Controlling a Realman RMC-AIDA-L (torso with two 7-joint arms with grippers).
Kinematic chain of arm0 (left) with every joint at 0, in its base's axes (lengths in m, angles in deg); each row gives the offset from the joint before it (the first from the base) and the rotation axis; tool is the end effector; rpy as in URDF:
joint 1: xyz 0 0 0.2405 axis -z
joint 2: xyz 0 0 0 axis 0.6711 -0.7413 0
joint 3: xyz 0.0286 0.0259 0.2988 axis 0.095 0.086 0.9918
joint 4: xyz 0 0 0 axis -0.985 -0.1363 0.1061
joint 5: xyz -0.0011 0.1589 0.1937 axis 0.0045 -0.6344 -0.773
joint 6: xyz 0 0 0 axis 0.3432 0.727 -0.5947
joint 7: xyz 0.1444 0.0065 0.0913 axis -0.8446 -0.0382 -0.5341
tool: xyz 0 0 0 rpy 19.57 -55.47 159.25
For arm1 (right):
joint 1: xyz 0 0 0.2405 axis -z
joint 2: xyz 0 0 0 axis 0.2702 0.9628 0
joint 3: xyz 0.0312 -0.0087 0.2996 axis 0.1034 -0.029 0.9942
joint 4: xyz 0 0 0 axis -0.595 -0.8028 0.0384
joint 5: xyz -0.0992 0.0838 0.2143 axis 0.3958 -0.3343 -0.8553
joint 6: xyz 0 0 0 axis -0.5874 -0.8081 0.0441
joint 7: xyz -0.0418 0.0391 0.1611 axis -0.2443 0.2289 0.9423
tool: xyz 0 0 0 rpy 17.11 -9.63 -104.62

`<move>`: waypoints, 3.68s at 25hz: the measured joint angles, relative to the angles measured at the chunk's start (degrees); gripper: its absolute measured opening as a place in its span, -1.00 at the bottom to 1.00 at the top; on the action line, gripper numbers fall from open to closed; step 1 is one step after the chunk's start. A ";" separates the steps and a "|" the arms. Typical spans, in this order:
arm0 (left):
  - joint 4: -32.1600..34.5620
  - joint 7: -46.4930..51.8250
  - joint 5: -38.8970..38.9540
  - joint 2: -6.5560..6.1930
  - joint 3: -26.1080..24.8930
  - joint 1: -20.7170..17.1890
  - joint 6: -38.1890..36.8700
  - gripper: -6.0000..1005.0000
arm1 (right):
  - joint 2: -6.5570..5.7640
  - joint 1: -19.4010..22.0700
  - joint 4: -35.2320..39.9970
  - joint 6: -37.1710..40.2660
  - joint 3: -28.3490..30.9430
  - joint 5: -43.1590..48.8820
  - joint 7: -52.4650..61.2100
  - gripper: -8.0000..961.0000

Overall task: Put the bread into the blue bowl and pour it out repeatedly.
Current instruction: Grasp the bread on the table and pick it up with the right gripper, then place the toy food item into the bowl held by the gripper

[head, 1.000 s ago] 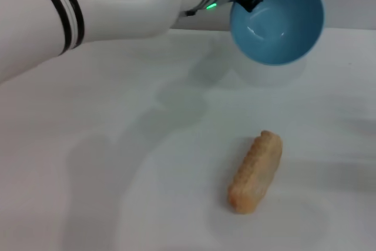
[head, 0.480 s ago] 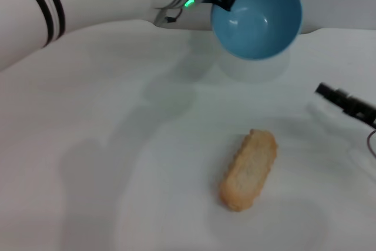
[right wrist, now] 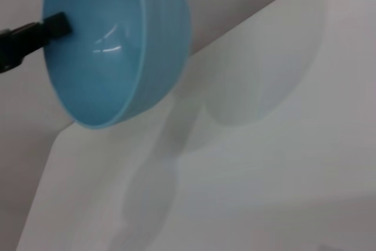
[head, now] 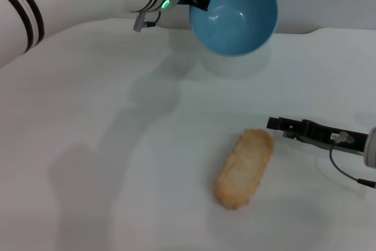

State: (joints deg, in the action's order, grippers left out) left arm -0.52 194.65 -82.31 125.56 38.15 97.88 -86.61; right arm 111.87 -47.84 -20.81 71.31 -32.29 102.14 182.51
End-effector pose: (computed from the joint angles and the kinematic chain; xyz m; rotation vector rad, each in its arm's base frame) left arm -0.1647 0.5697 -0.1217 -2.1690 -0.7534 -0.0887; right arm 0.3688 0.3958 -0.1250 -2.0970 1.8247 0.6305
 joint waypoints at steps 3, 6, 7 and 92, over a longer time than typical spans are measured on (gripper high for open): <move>0.08 -0.01 0.00 0.01 0.33 -0.08 -0.04 -0.99 | 0.08 -0.91 -0.77 -0.37 -0.56 0.12 0.61 0.49; 0.10 -0.04 -0.13 0.01 0.41 -0.09 -0.10 -0.99 | 0.16 -1.55 -1.67 -1.18 -0.96 0.22 1.67 0.49; 0.11 -0.07 -0.20 0.01 0.42 -0.09 -0.12 -0.99 | 0.18 -1.69 -1.88 -1.32 -1.26 0.28 2.06 0.49; 4.31 -2.95 10.29 0.37 13.54 -0.01 -13.17 -0.99 | 0.28 -0.18 16.26 6.50 7.64 -2.71 -9.40 -0.78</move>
State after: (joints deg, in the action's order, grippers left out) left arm 3.80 191.70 -72.02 125.93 51.69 97.86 -99.78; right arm 112.15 -48.02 -4.55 77.81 -24.65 99.44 173.11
